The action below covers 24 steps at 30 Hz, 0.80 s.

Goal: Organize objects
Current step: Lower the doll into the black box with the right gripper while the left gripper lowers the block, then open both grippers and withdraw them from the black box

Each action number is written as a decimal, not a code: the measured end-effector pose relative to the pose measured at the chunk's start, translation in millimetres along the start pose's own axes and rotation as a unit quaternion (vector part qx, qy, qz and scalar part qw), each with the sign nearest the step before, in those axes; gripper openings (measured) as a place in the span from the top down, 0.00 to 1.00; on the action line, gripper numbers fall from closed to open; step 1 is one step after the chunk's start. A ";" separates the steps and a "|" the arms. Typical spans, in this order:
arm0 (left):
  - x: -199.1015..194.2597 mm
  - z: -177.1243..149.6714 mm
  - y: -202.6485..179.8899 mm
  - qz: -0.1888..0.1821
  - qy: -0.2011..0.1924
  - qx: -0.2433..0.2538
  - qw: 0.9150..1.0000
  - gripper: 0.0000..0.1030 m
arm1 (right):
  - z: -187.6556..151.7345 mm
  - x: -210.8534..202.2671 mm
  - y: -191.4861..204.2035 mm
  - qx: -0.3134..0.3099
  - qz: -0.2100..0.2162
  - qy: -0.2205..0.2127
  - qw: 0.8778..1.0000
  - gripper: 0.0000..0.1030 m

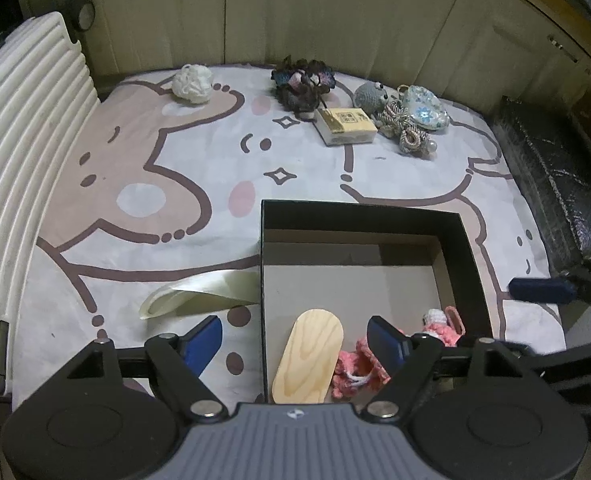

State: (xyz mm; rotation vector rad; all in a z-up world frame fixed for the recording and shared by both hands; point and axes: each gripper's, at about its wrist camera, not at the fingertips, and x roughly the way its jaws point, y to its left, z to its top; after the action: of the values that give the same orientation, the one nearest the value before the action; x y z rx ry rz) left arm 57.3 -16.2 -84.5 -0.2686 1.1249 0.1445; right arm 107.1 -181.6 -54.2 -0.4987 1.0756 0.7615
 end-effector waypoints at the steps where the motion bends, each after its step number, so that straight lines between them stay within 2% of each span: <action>1: -1.6 0.0 -0.3 0.003 -0.002 0.002 1.000 0.21 | 0.0 -3.2 -1.4 0.007 -0.006 -0.005 1.000 0.34; 8: -14.3 -0.2 5.1 0.014 -0.017 -0.001 1.000 0.12 | -0.6 -16.8 -16.3 0.072 -0.022 -0.026 0.997 0.30; 11: -19.0 0.5 6.2 0.021 -0.022 -0.002 1.000 0.05 | -1.9 -19.7 -20.6 0.095 -0.031 -0.030 0.995 0.21; 14: -24.3 1.1 6.9 0.027 -0.031 -0.001 0.999 0.03 | -3.2 -22.4 -25.0 0.115 -0.035 -0.036 0.992 0.16; 16: -26.4 0.7 7.9 0.028 -0.033 -0.003 0.999 0.02 | -4.5 -22.9 -27.4 0.127 -0.040 -0.036 0.990 0.09; 24: -32.6 0.0 9.9 0.035 -0.046 -0.009 0.998 0.00 | -10.2 -26.6 -37.4 0.175 -0.051 -0.042 0.982 0.01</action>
State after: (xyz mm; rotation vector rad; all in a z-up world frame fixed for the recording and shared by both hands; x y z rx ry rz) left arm 41.0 -6.1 -56.3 -0.2367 1.0428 0.2283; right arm 122.5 -221.1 -33.9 -0.2171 1.0691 0.4844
